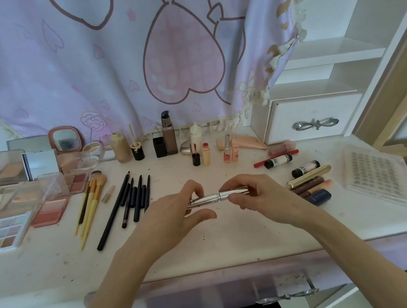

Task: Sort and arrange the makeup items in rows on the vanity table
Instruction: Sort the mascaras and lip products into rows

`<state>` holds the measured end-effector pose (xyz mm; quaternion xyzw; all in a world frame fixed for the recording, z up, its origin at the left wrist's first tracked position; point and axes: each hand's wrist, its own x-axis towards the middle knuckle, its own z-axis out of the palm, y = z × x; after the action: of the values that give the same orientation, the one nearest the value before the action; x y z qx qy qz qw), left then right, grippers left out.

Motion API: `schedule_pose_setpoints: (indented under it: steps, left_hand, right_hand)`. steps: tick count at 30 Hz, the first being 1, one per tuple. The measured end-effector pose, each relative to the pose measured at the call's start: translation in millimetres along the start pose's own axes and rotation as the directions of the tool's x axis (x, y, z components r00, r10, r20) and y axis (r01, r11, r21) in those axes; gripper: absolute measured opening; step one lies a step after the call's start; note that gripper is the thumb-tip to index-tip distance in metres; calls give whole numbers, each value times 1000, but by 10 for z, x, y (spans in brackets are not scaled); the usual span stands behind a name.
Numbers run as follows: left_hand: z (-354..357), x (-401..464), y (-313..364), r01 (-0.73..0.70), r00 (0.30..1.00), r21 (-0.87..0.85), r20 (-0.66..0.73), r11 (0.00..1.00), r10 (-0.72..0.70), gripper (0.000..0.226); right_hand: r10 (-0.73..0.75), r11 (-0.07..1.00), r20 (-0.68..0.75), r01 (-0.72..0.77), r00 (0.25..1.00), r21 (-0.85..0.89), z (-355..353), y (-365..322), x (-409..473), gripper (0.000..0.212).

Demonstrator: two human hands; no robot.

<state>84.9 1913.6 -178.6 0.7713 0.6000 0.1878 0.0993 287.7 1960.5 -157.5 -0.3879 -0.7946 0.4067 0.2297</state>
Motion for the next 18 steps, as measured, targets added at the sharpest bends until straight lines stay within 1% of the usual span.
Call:
schedule_pose_setpoints:
  steps: [3, 6, 8, 12, 15, 18]
  left_hand:
    - [-3, -24, -30, 3, 1000, 25, -23, 1000, -2, 25]
    - [-25, -30, -45, -7, 998, 38, -67, 999, 10, 18]
    - [-23, -20, -49, -20, 995, 42, -95, 999, 24, 22]
    - [-5, -7, -90, -64, 986, 65, -148, 996, 73, 32]
    - [-25, -41, -135, -60, 982, 73, -175, 996, 72, 33]
    - [-60, -62, -147, -45, 980, 3, -195, 999, 44, 27]
  right_hand:
    - [-40, 997, -45, 37, 998, -68, -20, 6, -16, 17]
    - [-43, 994, -85, 34, 995, -102, -35, 23, -32, 13]
    - [-49, 986, -76, 36, 996, -162, -10, 25, -25, 11]
    - [-90, 938, -50, 68, 995, -340, 8, 47, 2, 18]
    - [-74, 940, -85, 41, 994, -338, -33, 69, -26, 15]
    - [-75, 949, -133, 30, 988, -313, -54, 87, -56, 16]
